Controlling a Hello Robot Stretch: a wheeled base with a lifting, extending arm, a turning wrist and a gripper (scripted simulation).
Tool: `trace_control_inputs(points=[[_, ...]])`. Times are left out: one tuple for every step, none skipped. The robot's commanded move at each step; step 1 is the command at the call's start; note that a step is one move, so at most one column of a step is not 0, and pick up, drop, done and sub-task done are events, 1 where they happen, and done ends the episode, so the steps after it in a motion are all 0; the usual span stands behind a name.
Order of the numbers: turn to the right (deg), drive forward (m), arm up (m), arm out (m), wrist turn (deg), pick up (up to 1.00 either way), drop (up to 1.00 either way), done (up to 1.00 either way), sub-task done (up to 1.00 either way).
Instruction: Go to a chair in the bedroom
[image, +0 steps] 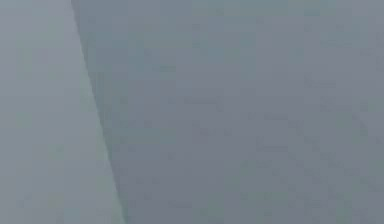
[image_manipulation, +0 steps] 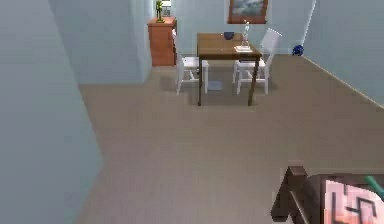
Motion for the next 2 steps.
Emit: trace_control_inputs(points=[[45.0, 0.0, 0.0, 0.0, 0.0, 0.0, 0.0, 0.0, 0.0], [42.0, 0.0, 0.0, 0.0, 0.0, 0.0, 0.0, 0.0, 0.0]])
